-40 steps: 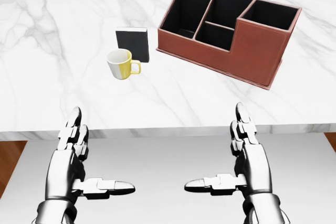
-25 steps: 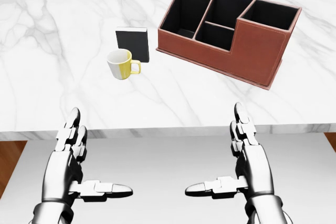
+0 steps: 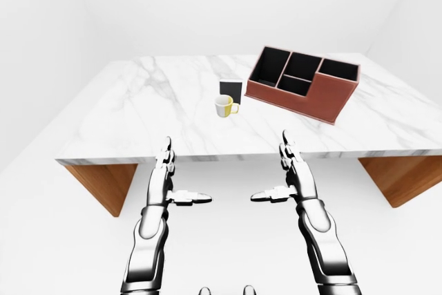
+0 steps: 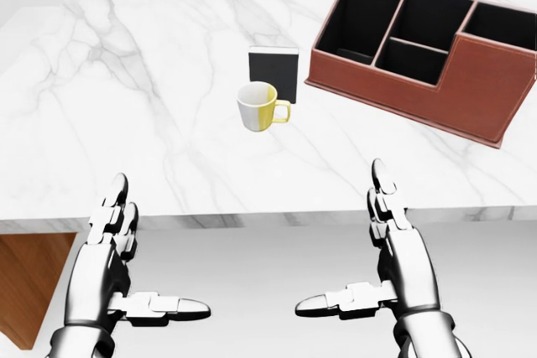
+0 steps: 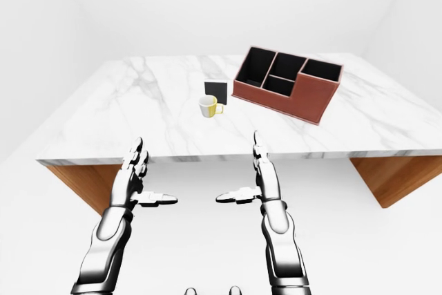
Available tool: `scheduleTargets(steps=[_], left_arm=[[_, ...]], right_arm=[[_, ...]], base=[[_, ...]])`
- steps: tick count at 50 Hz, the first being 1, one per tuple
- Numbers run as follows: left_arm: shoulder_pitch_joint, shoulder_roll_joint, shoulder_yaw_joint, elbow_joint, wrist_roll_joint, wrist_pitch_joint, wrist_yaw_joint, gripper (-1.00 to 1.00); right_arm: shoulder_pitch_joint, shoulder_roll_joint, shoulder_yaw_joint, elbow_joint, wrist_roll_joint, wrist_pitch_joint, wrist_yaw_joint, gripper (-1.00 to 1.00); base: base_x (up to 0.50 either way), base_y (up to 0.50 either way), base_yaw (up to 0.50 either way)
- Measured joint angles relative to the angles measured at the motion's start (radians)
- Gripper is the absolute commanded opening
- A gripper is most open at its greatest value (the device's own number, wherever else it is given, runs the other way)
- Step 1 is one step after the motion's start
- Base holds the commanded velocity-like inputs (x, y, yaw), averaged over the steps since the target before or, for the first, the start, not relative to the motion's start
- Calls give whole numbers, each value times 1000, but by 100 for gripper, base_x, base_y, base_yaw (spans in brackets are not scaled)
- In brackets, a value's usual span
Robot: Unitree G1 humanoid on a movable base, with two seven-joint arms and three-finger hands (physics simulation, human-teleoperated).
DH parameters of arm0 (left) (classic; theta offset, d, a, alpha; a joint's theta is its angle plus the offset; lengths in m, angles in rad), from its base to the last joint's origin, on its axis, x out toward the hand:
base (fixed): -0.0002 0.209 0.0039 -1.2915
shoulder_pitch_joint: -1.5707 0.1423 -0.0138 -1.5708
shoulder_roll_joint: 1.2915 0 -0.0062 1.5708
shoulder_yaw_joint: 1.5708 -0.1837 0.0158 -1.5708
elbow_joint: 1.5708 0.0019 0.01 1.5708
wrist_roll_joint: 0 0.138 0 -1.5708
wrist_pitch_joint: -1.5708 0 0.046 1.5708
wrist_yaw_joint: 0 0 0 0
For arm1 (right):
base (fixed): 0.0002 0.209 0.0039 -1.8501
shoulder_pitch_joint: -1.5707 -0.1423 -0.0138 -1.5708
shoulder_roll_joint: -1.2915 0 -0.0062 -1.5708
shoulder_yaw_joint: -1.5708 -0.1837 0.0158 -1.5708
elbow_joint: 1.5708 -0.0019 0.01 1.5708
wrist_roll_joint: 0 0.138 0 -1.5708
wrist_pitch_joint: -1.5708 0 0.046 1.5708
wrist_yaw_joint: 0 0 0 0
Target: Pick up the book and place it in the caddy.
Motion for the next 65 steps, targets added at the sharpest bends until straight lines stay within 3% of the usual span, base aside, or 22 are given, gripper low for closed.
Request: scheduleTargets(steps=[16,19,22,25,42,49,65], left_arm=[[6,6,5,-3,-1,1,-8,100],[3,7,8,-12,-9,16,-15,100],[-5,10,14,-30,-26,49,-29,100],[-17,15,20,-53,-40,82,-44,100],[-105,39,41,-199,-89,82,-115,100],[-115,42,47,-225,-94,82,-129,100],[-114,47,63,-261,-109,82,-141,100]], right_arm=[[-1,6,4,-18,-10,16,-1,100],[-7,2,-1,-25,-15,27,-4,100],[-14,-1,-9,-41,-17,50,-7,100],[-24,-4,-16,-67,-12,50,-2,100],[-110,-41,-36,-156,-67,50,68,100],[-129,-42,-33,-186,-99,50,89,100],[-207,-49,-10,-277,-165,50,127,100]], base=[[7,32,0],[0,0,0],[0,0,0],[0,0,0],[-3,0,-4],[-31,2,-46],[0,0,0]])
